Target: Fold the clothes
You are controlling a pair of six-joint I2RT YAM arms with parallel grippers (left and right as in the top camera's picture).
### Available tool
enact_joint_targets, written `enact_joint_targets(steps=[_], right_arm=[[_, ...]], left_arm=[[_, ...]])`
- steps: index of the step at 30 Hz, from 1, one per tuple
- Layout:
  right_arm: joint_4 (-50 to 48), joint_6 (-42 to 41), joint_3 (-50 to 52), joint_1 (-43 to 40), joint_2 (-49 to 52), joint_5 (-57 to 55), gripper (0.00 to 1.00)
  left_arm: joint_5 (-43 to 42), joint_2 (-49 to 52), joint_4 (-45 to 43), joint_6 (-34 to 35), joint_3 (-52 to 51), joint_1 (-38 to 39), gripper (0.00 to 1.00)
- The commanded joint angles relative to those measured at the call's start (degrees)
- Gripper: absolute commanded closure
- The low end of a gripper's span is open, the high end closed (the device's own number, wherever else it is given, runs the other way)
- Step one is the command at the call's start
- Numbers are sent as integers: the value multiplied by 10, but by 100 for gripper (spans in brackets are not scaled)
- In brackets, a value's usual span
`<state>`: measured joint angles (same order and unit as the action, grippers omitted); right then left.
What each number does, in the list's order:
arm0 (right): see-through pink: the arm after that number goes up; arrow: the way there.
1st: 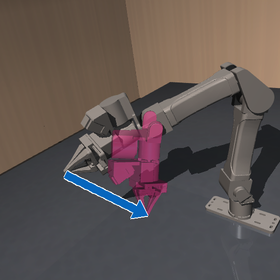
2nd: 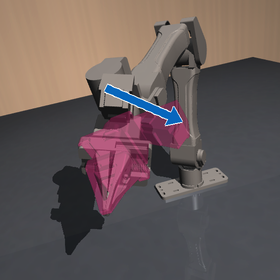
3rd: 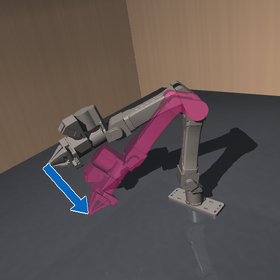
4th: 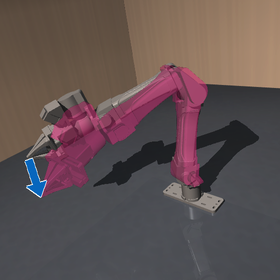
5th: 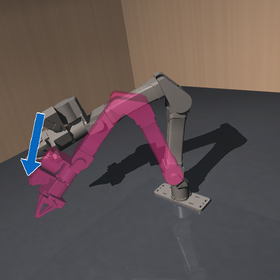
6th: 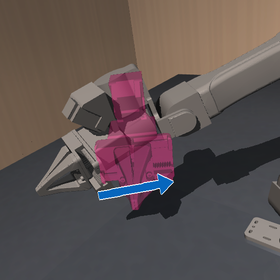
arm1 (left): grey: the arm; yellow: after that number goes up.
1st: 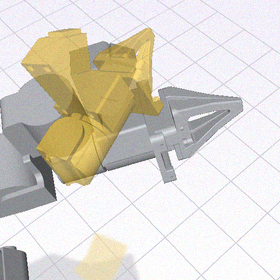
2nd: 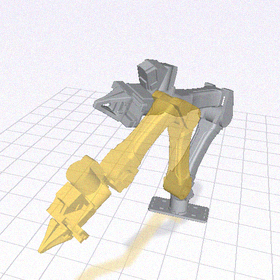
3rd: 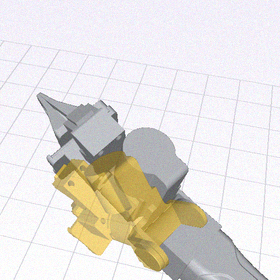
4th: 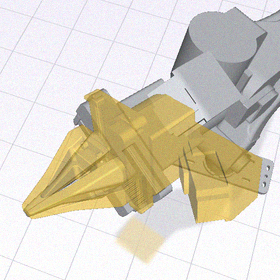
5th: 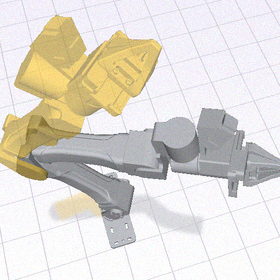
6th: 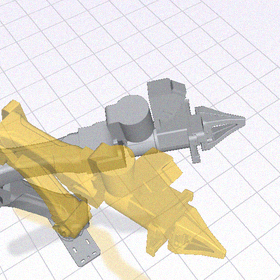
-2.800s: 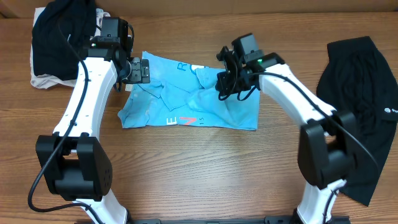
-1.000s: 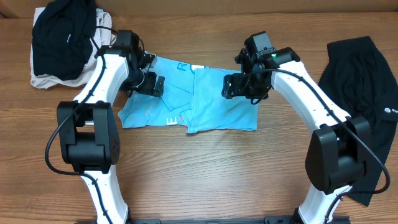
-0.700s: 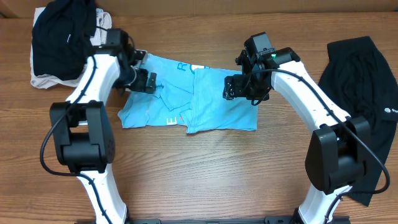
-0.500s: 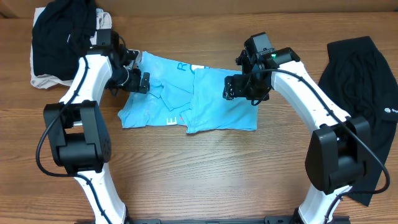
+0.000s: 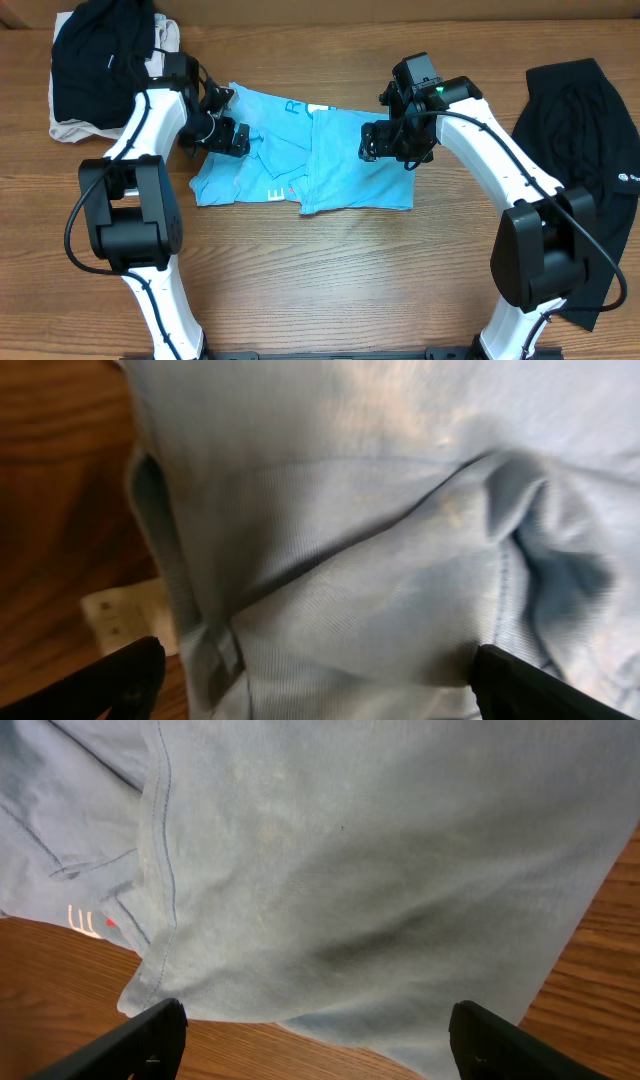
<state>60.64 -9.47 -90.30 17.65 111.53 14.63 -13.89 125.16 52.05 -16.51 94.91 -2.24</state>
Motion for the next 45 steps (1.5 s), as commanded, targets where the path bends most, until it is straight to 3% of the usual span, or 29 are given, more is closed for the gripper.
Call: enact_joint_targets(steps=[1,12,16,20,26,28,31,33,40,45], right_arm=[[-2,-6,-12,-2,-5,-3,12],[-3,-6,-12,-2,-5,-19,21],[-5,-6,-12,-2,-5,-20,28],[-12,-6,-12,-2,-5,-20,37],[-16,-6,-12,-2,-5,-20,39],[-17,-6,-12,-2,-5,-20,39],[-17,-6,-12,-2,-5,-20,39],[-17,-6,-12,-2,-5,-20,41],[-29,-6,8,-2,-3,-19,65],[-57,-9,37,-2,-2,-15,90]], left_arm=[[9,16,2,10,-2,3,0],[2,57,15,13,-2,3,0],[-36,71,26,13,-2,6,9],[-91,72,29,13,-2,7,24],[-163,72,47,13,-2,8,49],[-178,72,57,14,-2,8,64],[-176,72,69,33,-2,7,96],[-176,72,74,37,-1,4,96],[-177,71,152,59,53,-20,96],[-172,69,238,59,133,-22,96]])
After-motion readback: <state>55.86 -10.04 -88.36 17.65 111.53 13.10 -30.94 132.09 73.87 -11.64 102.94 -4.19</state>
